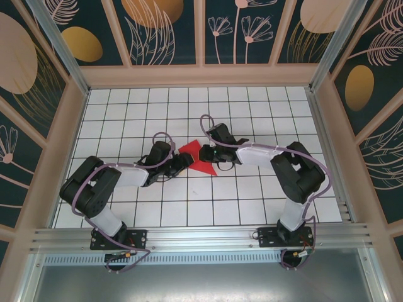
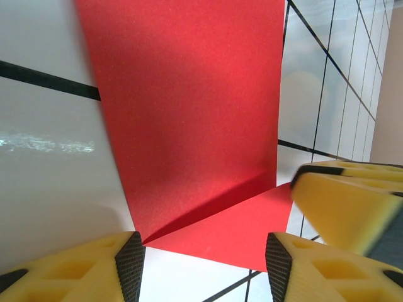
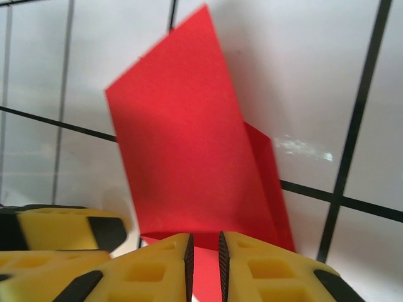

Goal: Fold a paper plane with a square sheet of paper (pick it up from the middle)
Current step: Fold the wing for the fifth time at the center of the table.

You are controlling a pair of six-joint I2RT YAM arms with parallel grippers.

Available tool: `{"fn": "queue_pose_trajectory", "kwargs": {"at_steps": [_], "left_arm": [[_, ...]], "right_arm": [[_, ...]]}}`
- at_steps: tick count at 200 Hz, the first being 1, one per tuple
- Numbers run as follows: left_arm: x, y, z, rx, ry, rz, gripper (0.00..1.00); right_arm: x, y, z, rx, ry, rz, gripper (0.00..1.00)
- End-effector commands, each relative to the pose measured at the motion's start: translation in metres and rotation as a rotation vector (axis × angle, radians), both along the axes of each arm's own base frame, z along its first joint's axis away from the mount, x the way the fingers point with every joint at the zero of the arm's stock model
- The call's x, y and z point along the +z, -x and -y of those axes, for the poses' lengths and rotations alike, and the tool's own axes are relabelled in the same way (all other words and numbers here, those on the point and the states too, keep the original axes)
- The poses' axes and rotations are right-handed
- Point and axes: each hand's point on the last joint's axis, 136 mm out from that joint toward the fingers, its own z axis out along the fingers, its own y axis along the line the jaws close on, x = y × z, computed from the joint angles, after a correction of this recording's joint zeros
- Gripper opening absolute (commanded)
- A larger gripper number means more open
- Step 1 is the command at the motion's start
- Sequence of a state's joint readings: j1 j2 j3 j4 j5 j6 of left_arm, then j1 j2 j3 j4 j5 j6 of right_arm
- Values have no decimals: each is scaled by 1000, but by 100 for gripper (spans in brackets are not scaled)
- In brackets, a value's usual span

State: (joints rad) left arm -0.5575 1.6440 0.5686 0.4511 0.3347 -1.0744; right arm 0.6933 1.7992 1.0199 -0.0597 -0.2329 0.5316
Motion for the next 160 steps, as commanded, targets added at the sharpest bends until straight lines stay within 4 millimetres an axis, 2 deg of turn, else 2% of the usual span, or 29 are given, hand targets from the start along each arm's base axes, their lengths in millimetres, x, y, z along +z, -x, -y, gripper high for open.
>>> {"fn": "queue_pose_trajectory", "kwargs": {"at_steps": [1, 76, 133, 160], "left_arm": [[-7, 0, -3, -3, -35, -8, 58], [-9, 2, 3, -25, -28, -19, 62], [0, -6, 19, -65, -9, -7, 61], [8, -15, 22, -64, -16, 17, 55]], "right_arm": [[-17, 0, 10, -16, 27, -44, 22], [-42, 2, 23, -80, -34, -156, 22], [-40, 7, 23, -78, -65, -164, 21], [-41, 9, 23, -71, -67, -165, 21]]}}
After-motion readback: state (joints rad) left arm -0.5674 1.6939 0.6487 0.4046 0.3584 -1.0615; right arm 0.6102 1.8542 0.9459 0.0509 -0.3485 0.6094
